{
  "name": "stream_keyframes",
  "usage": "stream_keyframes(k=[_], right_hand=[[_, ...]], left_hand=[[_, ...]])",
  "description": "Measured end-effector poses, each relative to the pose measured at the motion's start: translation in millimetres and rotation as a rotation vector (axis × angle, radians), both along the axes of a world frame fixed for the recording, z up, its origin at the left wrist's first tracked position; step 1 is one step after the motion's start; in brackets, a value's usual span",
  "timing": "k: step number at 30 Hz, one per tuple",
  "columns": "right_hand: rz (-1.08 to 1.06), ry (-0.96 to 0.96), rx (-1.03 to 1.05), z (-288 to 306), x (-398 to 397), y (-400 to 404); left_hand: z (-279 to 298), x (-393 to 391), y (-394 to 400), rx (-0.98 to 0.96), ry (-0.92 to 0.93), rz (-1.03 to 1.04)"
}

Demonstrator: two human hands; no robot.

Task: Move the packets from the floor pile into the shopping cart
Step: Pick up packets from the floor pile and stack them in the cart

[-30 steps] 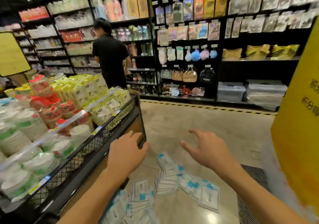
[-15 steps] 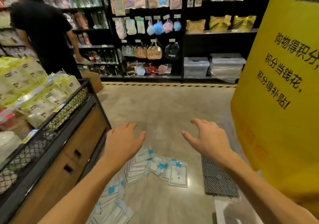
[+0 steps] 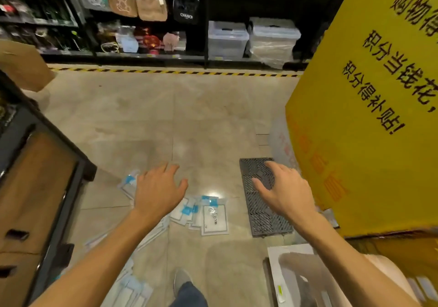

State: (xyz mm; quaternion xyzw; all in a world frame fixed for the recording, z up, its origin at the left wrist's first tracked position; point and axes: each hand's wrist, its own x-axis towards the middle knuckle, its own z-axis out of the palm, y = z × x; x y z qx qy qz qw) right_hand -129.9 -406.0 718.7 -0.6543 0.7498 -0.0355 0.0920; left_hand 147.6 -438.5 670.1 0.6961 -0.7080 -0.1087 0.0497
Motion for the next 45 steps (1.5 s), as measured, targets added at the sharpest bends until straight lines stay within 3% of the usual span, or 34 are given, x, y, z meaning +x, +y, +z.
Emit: stream_keyframes(k=[5,9,18,22,28,35,41,45], right_hand=[[-0.034,-0.015,0.109,-90.6,5.5,-43.9],[-0.047,-0.022,0.194,-196.7,4.1,-77.4],[0.018,-0.059,0.334,-512.6,4.9,-138.9],[0.041,-0.061,0.364,-657.4,2.3,-149.7],[-0.056,-0.083,0.466,-833.5,-1.0,-148.6],[-0.313,-0.149,0.447,-928.1,0.8,-152.6],[-0.574,-0.466,0.465,-938.7,-2.0,-152.9],[-0.662,-0.627,0.502,-944.1,-4.8,-147.1]], left_hand=[[-101.0,22.9,-47.7,0.079,-0.066,-0.038],[-212.3,26.1,-65.7,0.167,-0.13,-0.092],[-501.9,19.2,-112.2,0.307,-0.218,-0.217],[-625.9,16.3,-145.8,0.411,-0.357,-0.321],[-782.9,31.3,-206.7,0.456,-0.469,-0.396],[-861.1,40.8,-256.0,0.491,-0.418,-0.466],[-864.3,45.6,-246.6,0.45,-0.387,-0.404],[-863.2,35.6,-235.8,0.424,-0.313,-0.481]])
